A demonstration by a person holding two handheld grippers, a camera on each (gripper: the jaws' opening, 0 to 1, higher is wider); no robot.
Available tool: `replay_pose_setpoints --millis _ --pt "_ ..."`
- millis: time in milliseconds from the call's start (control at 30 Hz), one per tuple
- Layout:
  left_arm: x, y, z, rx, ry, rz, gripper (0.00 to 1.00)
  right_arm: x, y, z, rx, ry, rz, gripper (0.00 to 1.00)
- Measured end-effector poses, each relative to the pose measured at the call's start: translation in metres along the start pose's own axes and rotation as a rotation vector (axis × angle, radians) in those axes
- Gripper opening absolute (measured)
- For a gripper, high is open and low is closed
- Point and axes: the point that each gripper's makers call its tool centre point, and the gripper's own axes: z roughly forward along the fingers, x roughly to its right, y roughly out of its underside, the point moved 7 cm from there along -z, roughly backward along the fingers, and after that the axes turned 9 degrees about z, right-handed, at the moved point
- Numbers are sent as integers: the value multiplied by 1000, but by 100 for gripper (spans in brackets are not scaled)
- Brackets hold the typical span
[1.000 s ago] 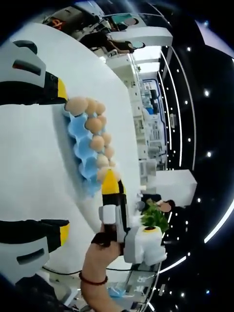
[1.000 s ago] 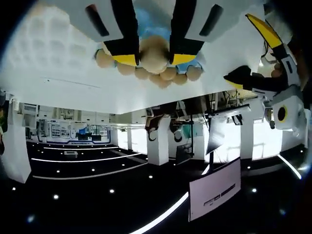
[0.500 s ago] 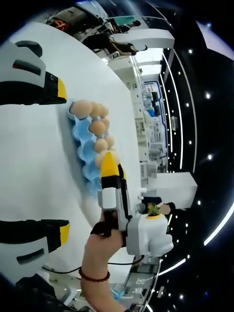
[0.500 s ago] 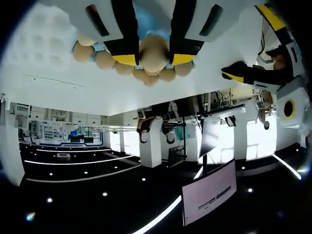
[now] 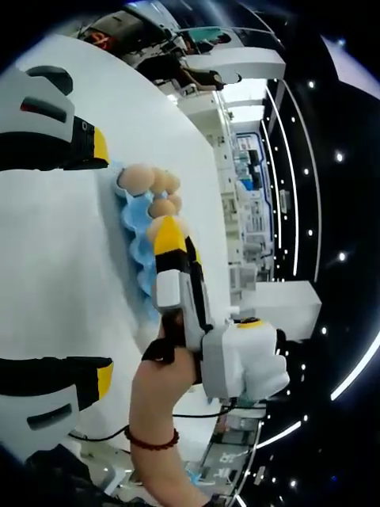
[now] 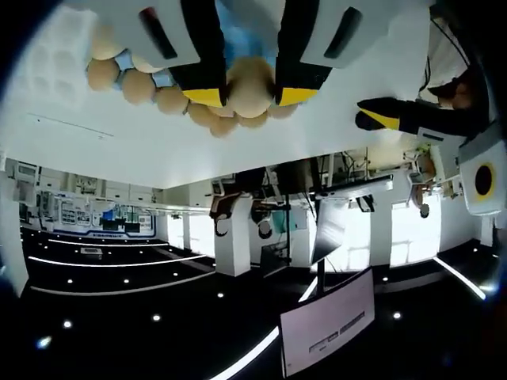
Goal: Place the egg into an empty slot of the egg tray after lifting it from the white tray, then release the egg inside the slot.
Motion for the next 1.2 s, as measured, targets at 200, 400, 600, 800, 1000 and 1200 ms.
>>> replay_pose_setpoints --millis 200,400,600,800,1000,1200 --pt "1 1 2 -7 4 5 100 -2 7 12 -16 -9 -8 25" --pt "0 1 2 -7 -3 14 100 -3 14 21 -34 -12 -30 25" --pt "0 2 3 -4 -6 10 100 -2 23 24 -63 -15 -34 25" --pt "-5 4 -1 12 -16 -3 100 -4 30 26 -74 -18 -46 25" --pt "-4 5 -1 8 -7 -2 100 -5 29 29 -63 -21 -59 26" --pt "-4 3 -1 20 -6 -3 100 -3 29 28 -63 -21 -88 36"
